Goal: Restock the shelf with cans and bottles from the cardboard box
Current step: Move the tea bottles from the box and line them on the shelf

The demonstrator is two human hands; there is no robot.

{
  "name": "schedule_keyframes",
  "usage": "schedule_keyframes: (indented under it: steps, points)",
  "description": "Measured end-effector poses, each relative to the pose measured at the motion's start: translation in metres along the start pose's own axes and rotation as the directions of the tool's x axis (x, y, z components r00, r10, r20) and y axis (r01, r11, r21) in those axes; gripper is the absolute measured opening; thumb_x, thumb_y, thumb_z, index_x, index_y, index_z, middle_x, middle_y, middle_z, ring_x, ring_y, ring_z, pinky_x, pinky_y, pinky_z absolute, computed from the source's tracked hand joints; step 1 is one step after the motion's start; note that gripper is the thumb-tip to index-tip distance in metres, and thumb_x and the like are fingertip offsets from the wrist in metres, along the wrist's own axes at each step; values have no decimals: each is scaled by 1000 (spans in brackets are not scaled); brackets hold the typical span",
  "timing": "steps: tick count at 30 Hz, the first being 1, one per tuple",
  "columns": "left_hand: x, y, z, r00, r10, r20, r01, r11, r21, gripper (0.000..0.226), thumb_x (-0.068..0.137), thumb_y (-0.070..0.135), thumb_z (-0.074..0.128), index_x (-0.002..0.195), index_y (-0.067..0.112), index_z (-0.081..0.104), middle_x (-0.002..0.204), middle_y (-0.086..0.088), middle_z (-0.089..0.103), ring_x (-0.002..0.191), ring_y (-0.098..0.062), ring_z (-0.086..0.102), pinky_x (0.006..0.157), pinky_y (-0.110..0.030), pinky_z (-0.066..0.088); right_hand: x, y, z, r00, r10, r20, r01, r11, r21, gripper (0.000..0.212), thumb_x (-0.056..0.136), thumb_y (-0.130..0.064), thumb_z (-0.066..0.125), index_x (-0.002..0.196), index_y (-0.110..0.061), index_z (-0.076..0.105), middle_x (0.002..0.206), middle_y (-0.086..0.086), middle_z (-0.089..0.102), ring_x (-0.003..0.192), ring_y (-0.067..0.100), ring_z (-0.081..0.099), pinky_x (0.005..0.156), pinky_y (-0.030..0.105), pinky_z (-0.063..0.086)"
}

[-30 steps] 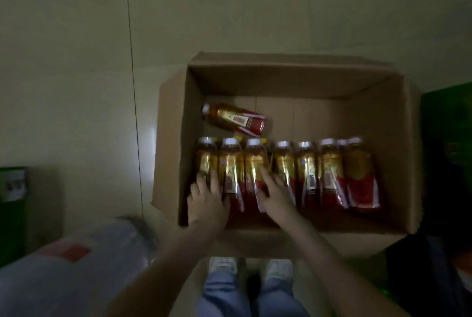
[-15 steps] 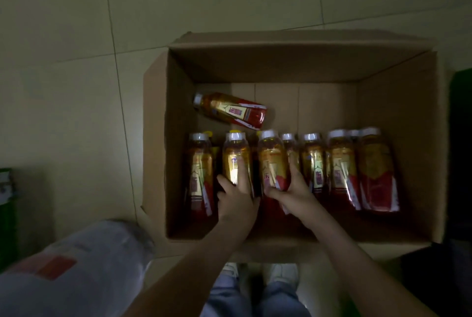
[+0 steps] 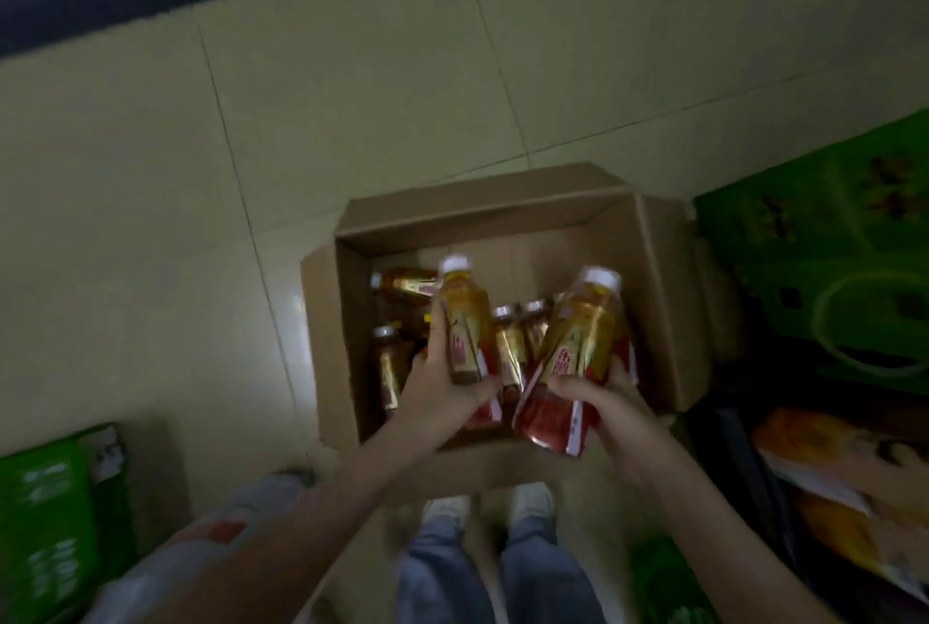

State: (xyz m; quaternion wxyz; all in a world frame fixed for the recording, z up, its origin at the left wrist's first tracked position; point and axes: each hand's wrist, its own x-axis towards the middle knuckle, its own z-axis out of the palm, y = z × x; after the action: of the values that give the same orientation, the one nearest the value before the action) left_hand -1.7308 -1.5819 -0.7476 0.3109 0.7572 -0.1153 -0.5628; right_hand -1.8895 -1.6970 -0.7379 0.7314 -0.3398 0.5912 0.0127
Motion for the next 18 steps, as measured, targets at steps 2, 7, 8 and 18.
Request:
schedule_keyframes:
  steps: [2, 7, 8, 18]
  points:
    - [-41, 43, -25, 992, 83, 97, -74, 992, -101, 114, 75, 24, 79, 147, 52, -5, 124, 12, 59, 115, -9, 58, 103, -39, 44, -45, -29, 12, 999, -32, 40, 26, 992, 124, 57, 68, -3, 70, 116, -26, 52, 99, 1, 72, 87, 21, 70, 68, 34, 53]
    - [-154, 140, -69, 922, 276, 271, -241, 958, -154, 110, 75, 5, 78, 147, 44, 4, 124, 12, 58, 110, -3, 61, 88, -27, 53, -159, -96, 27, 984, -79, 157, 51, 983, 178, 71, 59, -9, 73, 127, -14, 53, 101, 10, 73, 85, 26, 72, 61, 36, 58]
    - [-175, 157, -74, 912, 272, 307, -240, 961, -138, 106, 72, 6, 81, 145, 44, 13, 124, 7, 60, 110, -9, 62, 89, -31, 53, -185, -107, 28, 980, -113, 162, 83, 980, 183, 73, 60, -12, 70, 130, -13, 51, 107, 13, 71, 89, 29, 71, 63, 37, 59]
    - [-374, 287, -61, 764, 364, 532, -315, 931, -184, 97, 54, 10, 84, 130, 33, 29, 123, -7, 57, 100, -20, 68, 75, -37, 57, -444, -160, -6, 858, -510, 55, 486, 842, 234, 78, 59, -14, 77, 129, -28, 46, 113, 4, 69, 103, 25, 67, 78, 40, 56]
